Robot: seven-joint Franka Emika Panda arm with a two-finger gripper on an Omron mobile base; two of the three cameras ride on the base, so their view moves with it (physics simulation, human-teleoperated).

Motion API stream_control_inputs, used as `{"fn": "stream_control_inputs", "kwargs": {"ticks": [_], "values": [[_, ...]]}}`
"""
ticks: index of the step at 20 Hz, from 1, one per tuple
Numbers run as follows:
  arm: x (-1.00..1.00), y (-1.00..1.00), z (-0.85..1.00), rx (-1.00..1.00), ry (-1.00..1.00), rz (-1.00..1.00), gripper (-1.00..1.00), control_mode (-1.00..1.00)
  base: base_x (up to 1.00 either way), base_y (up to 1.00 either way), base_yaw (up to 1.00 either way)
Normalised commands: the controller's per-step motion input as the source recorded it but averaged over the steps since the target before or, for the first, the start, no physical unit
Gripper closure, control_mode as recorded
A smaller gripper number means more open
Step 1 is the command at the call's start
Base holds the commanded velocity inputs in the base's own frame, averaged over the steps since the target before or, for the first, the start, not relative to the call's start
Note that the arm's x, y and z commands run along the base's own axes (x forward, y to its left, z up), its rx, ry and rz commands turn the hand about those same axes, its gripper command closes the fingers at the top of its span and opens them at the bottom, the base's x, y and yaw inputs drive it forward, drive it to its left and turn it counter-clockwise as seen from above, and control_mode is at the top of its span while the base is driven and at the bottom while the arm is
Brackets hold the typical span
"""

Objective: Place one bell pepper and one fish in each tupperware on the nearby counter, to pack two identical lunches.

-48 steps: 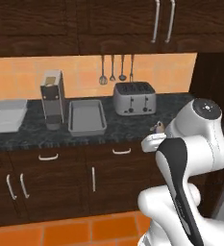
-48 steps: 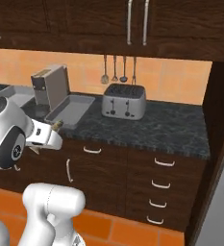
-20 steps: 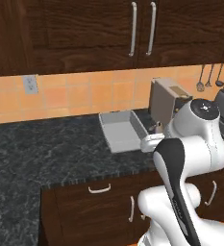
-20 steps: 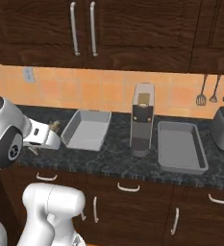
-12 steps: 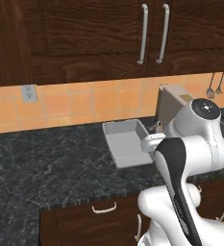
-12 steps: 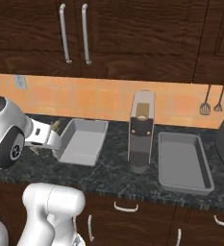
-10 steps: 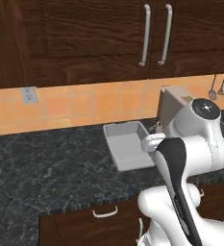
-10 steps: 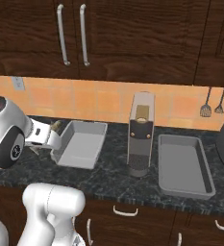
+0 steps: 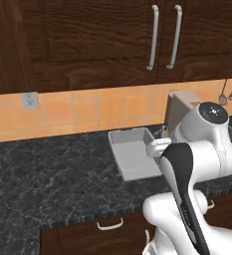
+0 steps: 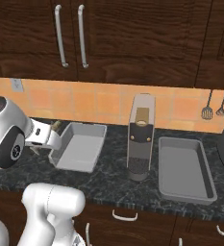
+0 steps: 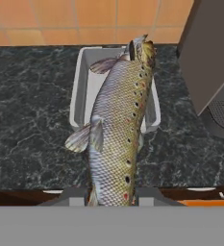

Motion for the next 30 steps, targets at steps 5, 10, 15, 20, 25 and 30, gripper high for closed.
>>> {"fn": "stream_control_inputs", "kwargs": {"ticks": [5, 10, 15, 20, 25, 30], "values": [[0.33, 0.0, -0.36, 0.01, 0.0, 0.01, 1.0, -1.0, 0.08, 0.0, 0.0], [0.55, -0.04, -0.5, 0.02, 0.0, 0.1, 1.0, -1.0, 0.0, 0.0, 0.0], [0.95, -0.06, -0.42, 0.0, -0.03, 0.04, 1.0, -1.0, 0.0, 0.0, 0.0], [0.98, -0.01, -0.44, 0.0, 0.13, 0.01, 1.0, -1.0, 0.0, 0.0, 0.0], [0.79, -0.08, -0.6, 0.0, 0.14, 0.01, 1.0, -1.0, 0.0, 0.0, 0.0], [0.51, 0.0, -0.14, -0.01, 0.15, 0.0, 1.0, -1.0, 0.0, 0.0, 0.0]]}}
